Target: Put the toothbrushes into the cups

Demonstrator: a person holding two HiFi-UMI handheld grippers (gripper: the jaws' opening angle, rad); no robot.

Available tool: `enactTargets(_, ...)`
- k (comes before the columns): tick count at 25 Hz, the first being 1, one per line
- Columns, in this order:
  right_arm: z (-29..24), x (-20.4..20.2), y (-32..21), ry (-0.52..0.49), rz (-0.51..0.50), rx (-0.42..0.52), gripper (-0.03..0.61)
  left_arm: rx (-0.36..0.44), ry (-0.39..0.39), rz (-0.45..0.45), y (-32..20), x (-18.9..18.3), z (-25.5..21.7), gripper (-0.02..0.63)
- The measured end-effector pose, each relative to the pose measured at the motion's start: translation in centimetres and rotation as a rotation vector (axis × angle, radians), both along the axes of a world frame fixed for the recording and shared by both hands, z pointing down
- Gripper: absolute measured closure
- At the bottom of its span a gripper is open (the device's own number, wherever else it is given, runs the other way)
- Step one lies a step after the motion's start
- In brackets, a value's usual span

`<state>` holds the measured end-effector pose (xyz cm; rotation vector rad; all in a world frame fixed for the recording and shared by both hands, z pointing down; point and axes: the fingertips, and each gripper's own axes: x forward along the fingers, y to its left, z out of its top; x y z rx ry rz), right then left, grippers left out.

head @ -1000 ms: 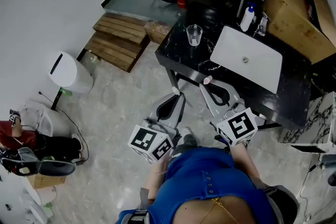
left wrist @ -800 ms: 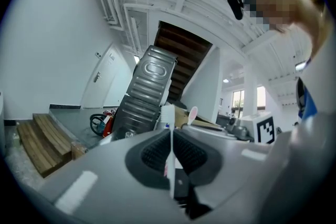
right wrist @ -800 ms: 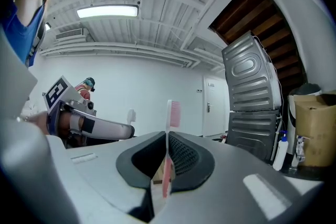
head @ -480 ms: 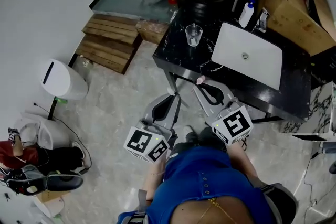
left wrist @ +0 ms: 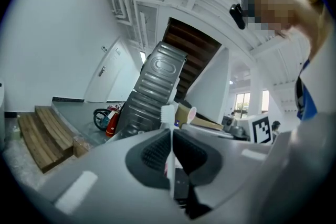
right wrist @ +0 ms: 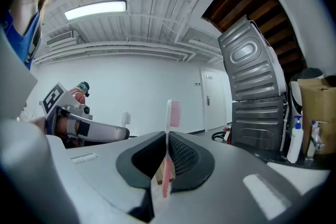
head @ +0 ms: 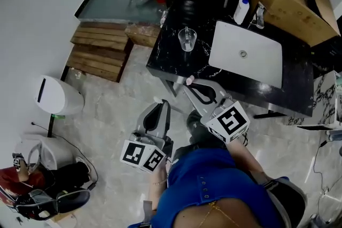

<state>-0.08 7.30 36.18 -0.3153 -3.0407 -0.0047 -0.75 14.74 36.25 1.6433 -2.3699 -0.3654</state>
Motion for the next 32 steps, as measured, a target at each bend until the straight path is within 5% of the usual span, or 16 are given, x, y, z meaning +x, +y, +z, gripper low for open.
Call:
enactTargets(16,-1.3,-13.9,-6.2,-0.019,-0.051,-0.025,0.563,-0.023,-0.022,-0.018,-7.5,-14.1,-1.4,0.604)
enactTargets(32,-1.0,-11.3,-19.4,-0.04,0.34,-0.081,0.563,-0.028,-0.037,0.296,-20.0,-16.2,-1.5,0.604)
